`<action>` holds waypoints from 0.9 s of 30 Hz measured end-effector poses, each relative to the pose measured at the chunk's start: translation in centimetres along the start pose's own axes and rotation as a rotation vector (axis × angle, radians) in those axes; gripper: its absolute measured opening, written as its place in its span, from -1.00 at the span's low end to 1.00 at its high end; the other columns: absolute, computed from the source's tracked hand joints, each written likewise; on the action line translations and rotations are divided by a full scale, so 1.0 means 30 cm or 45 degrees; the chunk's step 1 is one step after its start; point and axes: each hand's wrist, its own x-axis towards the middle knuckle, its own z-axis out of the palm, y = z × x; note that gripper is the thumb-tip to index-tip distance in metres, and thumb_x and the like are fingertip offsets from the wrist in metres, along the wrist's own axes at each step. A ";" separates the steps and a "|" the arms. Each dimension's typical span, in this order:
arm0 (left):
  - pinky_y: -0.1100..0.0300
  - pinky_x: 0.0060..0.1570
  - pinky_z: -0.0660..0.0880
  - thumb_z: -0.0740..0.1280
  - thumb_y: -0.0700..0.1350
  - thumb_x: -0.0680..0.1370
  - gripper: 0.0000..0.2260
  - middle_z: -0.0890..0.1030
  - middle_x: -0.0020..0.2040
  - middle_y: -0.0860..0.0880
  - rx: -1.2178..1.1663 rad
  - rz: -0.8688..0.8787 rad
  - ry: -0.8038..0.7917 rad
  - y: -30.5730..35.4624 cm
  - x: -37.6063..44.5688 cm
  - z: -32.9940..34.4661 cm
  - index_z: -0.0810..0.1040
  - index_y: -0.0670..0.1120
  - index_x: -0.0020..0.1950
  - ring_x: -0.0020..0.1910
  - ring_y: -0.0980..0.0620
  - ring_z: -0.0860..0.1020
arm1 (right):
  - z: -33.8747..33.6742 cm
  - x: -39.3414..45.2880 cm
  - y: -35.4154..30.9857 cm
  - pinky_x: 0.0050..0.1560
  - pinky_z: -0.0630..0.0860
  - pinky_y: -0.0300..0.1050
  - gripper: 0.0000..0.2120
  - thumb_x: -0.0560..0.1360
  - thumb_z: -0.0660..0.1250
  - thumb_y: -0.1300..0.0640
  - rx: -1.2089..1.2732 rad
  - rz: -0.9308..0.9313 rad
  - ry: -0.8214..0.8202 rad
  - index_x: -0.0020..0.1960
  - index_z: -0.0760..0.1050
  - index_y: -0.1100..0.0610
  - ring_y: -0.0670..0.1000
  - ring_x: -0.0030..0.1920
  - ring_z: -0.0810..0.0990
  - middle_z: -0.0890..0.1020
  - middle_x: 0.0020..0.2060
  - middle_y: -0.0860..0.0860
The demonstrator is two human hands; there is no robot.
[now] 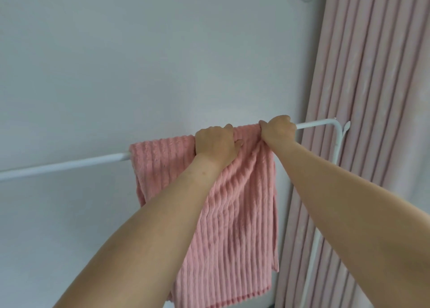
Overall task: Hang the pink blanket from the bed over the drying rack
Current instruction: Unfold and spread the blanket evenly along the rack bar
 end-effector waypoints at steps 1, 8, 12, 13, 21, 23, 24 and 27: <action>0.10 -0.26 0.27 0.16 0.24 0.61 -0.67 0.43 -0.27 0.02 -0.003 0.004 -0.009 -0.002 0.002 -0.002 0.41 -0.03 -0.03 -0.28 -0.06 0.41 | -0.002 0.001 0.002 0.03 0.46 -0.05 -0.64 0.60 0.24 -0.07 -0.040 -0.017 -0.038 -0.01 0.47 0.27 0.24 0.08 0.58 0.59 -0.02 0.18; 0.07 -0.18 0.38 0.13 0.00 0.62 -0.76 0.60 -0.10 -0.08 -0.259 -0.006 -0.109 -0.039 0.032 -0.038 0.49 -0.13 0.05 -0.13 -0.15 0.55 | -0.048 0.015 -0.076 -0.22 0.47 -0.09 -0.71 0.48 0.35 0.28 0.103 0.139 -0.210 -0.37 0.35 0.17 0.15 -0.22 0.57 0.46 -0.45 0.09; 0.11 0.11 0.43 0.23 -0.15 0.59 -0.69 0.59 0.20 -0.12 -0.826 -0.051 -0.234 -0.104 0.061 -0.131 0.50 -0.13 0.32 0.17 -0.12 0.54 | -0.085 -0.067 -0.220 -0.33 0.40 -0.30 -0.88 0.48 0.35 0.24 0.414 -0.078 0.073 -0.23 0.58 0.23 -0.11 -0.33 0.61 0.57 -0.39 -0.01; 0.12 0.12 0.43 0.25 -0.17 0.58 -0.67 0.58 0.21 -0.13 -0.832 -0.064 -0.238 -0.127 0.059 -0.155 0.47 -0.14 0.34 0.19 -0.12 0.53 | -0.085 -0.114 -0.277 -0.41 0.40 -0.35 -0.86 0.49 0.33 0.28 0.606 -0.169 0.035 -0.23 0.58 0.24 -0.19 -0.45 0.57 0.57 -0.43 -0.02; 0.03 0.09 0.56 0.36 -0.13 0.35 -0.41 0.65 0.08 -0.03 -1.118 -0.293 -0.100 -0.492 -0.028 -0.276 0.40 0.05 0.39 0.07 -0.09 0.63 | -0.030 -0.351 -0.547 0.00 0.61 -0.02 -0.82 0.60 0.30 0.17 1.210 -0.247 -1.116 0.03 0.61 0.26 0.10 -0.09 0.69 0.69 -0.11 0.17; 0.07 -0.02 0.54 0.33 -0.19 0.39 -0.80 0.69 -0.07 -0.06 -0.961 -0.243 -0.097 -0.552 -0.051 -0.309 0.62 -0.02 -0.02 0.00 -0.12 0.65 | -0.019 -0.362 -0.537 0.00 0.58 0.00 -0.73 0.59 0.28 0.05 1.369 -0.083 -1.171 -0.05 0.60 0.25 0.11 -0.12 0.66 0.66 -0.11 0.17; 0.08 -0.05 0.53 0.30 -0.22 0.43 -0.84 0.69 -0.07 -0.08 -0.854 -0.237 -0.073 -0.579 -0.061 -0.316 0.63 -0.05 -0.06 -0.01 -0.12 0.64 | -0.001 -0.375 -0.530 -0.06 0.55 -0.03 -0.68 0.58 0.27 -0.03 1.339 -0.083 -1.092 -0.11 0.61 0.22 0.08 -0.16 0.63 0.66 -0.13 0.13; 0.11 -0.10 0.47 0.24 -0.17 0.51 -0.82 0.68 -0.03 -0.05 -0.622 -0.358 0.025 -0.646 -0.101 -0.305 0.63 -0.05 0.00 -0.03 -0.10 0.61 | 0.067 -0.473 -0.517 -0.06 0.51 -0.11 -0.55 0.49 0.26 -0.28 0.989 -0.277 -0.951 -0.11 0.67 0.09 -0.01 -0.12 0.63 0.69 -0.12 0.00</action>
